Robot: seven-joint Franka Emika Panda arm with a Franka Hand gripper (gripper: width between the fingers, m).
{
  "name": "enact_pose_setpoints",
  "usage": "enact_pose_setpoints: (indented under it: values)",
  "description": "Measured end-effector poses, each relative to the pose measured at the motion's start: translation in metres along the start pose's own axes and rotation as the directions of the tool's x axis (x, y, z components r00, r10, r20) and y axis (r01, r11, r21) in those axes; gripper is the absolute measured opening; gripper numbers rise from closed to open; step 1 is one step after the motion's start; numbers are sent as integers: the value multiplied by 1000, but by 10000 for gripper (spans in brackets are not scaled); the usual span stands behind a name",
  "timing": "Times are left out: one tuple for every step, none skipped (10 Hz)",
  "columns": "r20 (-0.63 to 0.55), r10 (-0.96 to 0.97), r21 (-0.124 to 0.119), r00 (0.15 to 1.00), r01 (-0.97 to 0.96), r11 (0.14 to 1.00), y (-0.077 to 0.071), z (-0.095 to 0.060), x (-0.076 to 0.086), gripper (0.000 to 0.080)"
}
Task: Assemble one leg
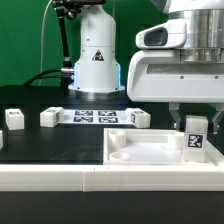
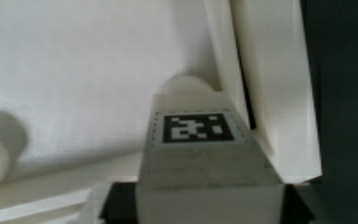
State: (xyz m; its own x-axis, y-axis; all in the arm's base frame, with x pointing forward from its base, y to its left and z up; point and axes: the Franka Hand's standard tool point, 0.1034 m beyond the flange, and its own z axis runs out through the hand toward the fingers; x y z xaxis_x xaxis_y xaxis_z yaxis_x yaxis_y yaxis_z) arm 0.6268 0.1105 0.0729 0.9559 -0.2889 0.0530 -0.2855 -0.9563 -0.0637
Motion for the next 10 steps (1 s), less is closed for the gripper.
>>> enact_pose_setpoints:
  values:
    - [0, 1, 0, 1000, -1, 1000, 0, 0, 0, 290]
    - [1, 39, 1, 999, -39, 999, 4, 0, 1, 290]
    - [2, 146, 4, 989, -146, 989, 6, 0, 0, 290]
    - [-7, 219, 1, 976, -219, 976, 11, 0, 0, 290]
    - [-26, 346, 2, 938, -346, 938, 18, -1, 0, 290]
    - [-37, 386, -1, 922, -386, 922, 22, -1, 0, 295]
    - [-46, 444, -8, 895, -445, 895, 25, -1, 1, 295]
    - [-50, 451, -13, 891, -452, 892, 28, -1, 2, 303]
    - [-50, 450, -13, 892, -451, 893, 28, -1, 1, 400]
    - [-50, 450, -13, 892, -451, 893, 28, -1, 1, 546]
